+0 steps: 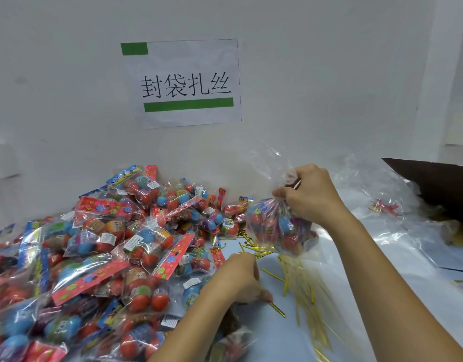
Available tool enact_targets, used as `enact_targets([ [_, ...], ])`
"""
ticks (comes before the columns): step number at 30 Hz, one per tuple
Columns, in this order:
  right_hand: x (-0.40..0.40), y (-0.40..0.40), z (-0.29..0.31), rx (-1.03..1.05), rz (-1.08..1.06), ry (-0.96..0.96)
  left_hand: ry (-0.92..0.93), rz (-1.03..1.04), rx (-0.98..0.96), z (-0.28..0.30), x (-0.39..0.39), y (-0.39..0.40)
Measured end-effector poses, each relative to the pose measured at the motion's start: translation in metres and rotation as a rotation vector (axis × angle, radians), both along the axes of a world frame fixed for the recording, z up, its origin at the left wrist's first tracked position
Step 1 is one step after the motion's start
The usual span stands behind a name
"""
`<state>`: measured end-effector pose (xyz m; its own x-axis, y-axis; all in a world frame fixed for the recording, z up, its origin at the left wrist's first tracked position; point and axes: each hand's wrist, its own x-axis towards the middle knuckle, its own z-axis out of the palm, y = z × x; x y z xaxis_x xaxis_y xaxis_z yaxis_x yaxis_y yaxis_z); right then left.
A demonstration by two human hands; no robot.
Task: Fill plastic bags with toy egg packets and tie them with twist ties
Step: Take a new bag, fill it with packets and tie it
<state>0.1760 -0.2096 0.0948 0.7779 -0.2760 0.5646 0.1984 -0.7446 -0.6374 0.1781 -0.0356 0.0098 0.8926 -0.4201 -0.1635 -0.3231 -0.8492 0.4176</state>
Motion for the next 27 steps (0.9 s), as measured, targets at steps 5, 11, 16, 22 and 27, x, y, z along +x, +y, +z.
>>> enact_targets([
  [5,-0.002,-0.006,0.001,0.007,-0.023,-0.006,-0.01,-0.029,-0.068,0.006,0.008,0.008],
  [11,-0.004,-0.006,0.002,0.005,-0.026,0.003,0.057,-0.075,-0.109,0.014,0.013,0.018],
  [16,-0.003,-0.003,0.002,0.004,-0.019,0.008,0.068,-0.09,-0.272,0.038,0.015,0.04],
  [22,-0.002,0.003,0.0,0.02,0.024,0.067,0.149,-0.102,-0.557,0.061,0.017,0.07],
  [27,-0.004,0.009,0.002,0.053,0.1,0.114,0.013,0.077,-0.747,0.075,0.018,0.081],
])
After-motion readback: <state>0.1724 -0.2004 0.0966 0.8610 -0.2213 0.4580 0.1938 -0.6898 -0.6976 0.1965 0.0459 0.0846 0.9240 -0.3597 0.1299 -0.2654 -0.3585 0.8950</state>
